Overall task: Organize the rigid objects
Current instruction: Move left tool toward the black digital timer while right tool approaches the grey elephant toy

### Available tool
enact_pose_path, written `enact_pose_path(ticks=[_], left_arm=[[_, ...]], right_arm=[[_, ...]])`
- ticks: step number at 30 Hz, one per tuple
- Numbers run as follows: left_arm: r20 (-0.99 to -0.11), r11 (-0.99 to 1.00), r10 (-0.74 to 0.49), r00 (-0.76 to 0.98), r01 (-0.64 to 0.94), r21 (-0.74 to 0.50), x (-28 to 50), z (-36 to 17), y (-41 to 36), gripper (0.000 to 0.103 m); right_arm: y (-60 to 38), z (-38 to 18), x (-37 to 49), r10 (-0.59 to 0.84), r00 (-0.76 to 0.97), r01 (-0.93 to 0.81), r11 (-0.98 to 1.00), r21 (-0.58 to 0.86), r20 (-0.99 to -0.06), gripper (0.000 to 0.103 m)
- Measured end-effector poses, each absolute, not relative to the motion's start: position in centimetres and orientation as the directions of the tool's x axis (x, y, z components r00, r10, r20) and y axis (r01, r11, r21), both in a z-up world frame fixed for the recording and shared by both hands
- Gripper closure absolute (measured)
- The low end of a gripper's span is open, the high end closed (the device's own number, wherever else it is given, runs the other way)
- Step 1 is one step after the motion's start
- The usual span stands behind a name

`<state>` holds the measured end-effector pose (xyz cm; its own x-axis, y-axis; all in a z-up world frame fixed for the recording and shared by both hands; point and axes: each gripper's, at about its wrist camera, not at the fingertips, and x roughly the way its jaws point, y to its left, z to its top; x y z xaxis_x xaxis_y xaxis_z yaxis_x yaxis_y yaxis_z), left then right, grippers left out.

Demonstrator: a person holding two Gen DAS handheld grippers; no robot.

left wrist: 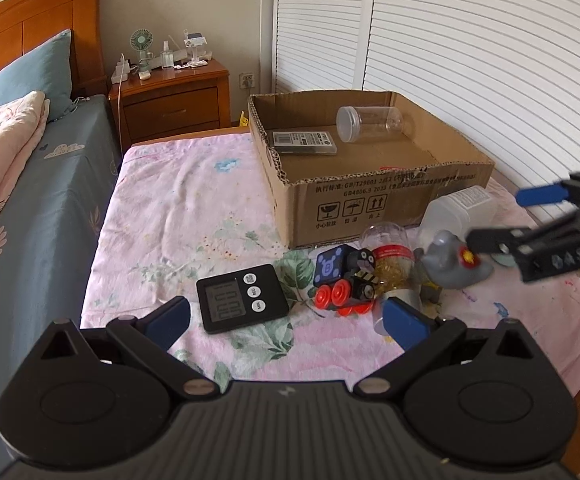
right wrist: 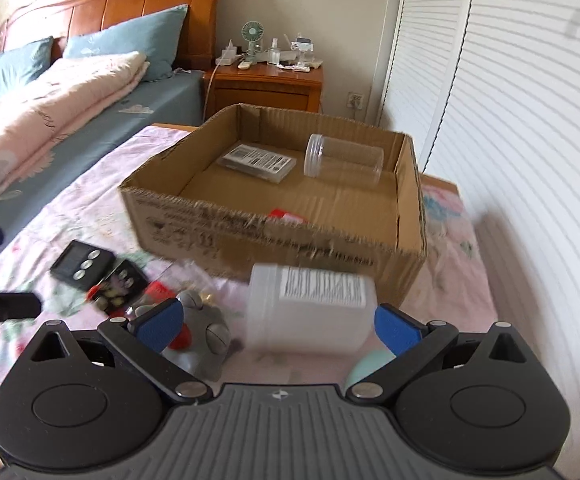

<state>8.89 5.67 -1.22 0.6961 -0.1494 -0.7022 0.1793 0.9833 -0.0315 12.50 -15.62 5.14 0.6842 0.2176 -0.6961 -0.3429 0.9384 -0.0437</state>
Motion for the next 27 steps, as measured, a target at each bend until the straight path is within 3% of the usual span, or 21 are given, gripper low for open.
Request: enact_pose_path(ticks=[5,10,13,20,27], left_arm=[[-0.704,0.983,-0.149,0.694,0.18,-0.031,8.7,-1.3,5.7,0.001],[-0.71,0.982,-0.155,0.687,0.184,-0.037,8.6,-1.6,5.8,0.001],[-0.712,0.982,-0.157,0.684,0.185,-0.038,8.7,-1.7,5.8,0.001],[-0.725,0.984,-0.142,0.674,0.176,-0.029,9.0,-2.4,5.9,0.001],[-0.748,0.991,-0.108,0.655,0.132,-0.027,10.3,-4.1,6.7,0.001]], right_arm=[[-16.9,4.4,10.1,0.213,0.665,-0.346,0.937,-0.044,-0.716,0.0],[-18.1,2.9,8.7,0.092,0.666,-0.288,0.947,-0.141,-0.74,0.0],[-19.2,3.1,8.4,0.078,0.671,-0.248,0.961,-0.124,-0.738,0.0],[-18.3,3.7,6.9,0.198,0.675,-0.338,0.939,-0.059,-0.71,0.0],[-15.3,0.4,7.1,0.211,0.622,-0.407,0.91,-0.081,-0.754,0.0]])
